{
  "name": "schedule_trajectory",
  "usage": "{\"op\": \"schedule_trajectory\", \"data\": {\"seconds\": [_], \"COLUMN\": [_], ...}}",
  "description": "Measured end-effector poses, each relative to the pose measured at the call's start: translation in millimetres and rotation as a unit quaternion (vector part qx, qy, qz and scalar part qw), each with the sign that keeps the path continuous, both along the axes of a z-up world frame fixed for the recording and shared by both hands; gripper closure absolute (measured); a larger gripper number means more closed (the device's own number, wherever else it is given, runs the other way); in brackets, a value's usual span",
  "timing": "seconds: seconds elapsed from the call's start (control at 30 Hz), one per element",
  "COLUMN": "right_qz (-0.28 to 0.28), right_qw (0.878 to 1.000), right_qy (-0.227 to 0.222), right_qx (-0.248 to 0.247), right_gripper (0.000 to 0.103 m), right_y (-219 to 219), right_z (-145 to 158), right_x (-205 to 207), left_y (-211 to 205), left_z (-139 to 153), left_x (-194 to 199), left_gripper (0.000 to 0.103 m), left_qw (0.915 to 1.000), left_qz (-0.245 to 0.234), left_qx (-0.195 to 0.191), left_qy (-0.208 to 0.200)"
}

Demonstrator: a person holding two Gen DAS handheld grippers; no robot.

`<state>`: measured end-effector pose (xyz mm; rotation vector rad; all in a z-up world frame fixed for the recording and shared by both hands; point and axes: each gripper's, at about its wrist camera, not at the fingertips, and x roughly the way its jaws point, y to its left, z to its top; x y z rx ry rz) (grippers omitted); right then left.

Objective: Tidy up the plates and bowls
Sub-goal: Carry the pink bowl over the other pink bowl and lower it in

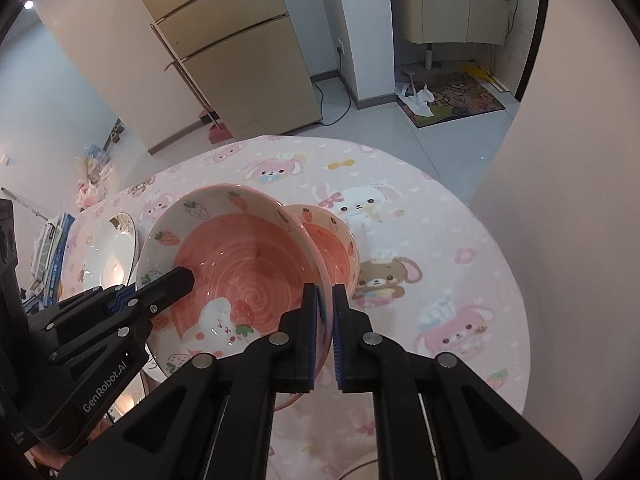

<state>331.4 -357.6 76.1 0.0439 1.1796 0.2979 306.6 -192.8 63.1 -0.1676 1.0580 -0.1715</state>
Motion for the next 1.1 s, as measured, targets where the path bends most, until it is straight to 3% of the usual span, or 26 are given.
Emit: {"op": "schedule_trajectory", "data": {"seconds": [0.23,0.43,0.73,0.9,1.1], "right_qz": [-0.003,-0.002,-0.02,-0.018,-0.011], "right_qw": [0.999,0.998,0.998,0.997,0.995], "right_qy": [0.021,0.026,0.044,0.033,0.029], "right_qx": [-0.034,-0.052,-0.046,-0.069,-0.094], "right_gripper": [0.096,0.095,0.094,0.094,0.092], "right_y": [12.2,18.4,12.0,13.7,18.5], "right_z": [-24.8,-37.6,-46.1,-47.6,-54.5], "right_x": [18.1,30.3,36.8,38.9,36.7], "left_y": [0.2,2.0,-10.3,-14.1,-25.0], "left_z": [-31.0,-46.8,-53.3,-60.0,-60.8], "left_x": [23.9,34.3,39.8,43.5,44.3], "left_gripper": [0.095,0.095,0.094,0.093,0.093], "left_qw": [0.9995,0.9992,0.9972,0.9966,0.9928], "left_qz": [0.001,0.004,-0.016,-0.022,-0.025], "left_qx": [0.017,0.027,0.069,0.075,0.117], "left_qy": [0.028,0.028,0.024,0.026,0.012]}}
